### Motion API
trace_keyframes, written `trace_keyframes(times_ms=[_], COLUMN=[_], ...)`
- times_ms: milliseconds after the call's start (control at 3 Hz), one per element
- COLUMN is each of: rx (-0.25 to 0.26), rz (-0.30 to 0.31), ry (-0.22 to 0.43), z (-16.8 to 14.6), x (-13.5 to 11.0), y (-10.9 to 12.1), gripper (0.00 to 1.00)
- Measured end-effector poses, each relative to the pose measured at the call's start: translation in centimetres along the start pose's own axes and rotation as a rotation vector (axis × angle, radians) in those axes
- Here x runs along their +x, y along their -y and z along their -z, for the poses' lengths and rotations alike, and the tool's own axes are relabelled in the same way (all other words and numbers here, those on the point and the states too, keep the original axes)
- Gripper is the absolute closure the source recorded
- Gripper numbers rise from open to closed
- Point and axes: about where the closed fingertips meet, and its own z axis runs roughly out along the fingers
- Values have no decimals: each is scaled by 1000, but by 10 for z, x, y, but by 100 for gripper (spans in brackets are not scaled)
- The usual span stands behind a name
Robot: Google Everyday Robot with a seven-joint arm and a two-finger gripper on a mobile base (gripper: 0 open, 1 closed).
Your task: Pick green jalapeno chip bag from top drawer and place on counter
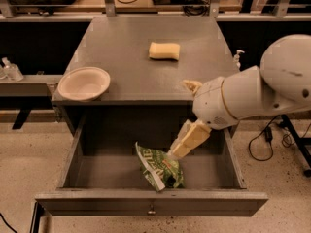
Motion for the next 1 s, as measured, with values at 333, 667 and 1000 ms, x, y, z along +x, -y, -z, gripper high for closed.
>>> trace_keyframes(times_ms=[333, 667, 1000], rx=[-71, -146, -201], rz=[4, -25, -74], ry=[59, 78, 39], z=[-34, -65, -90], x=[3, 14, 32], y=[-15, -37, -54], gripper=[0, 0, 0])
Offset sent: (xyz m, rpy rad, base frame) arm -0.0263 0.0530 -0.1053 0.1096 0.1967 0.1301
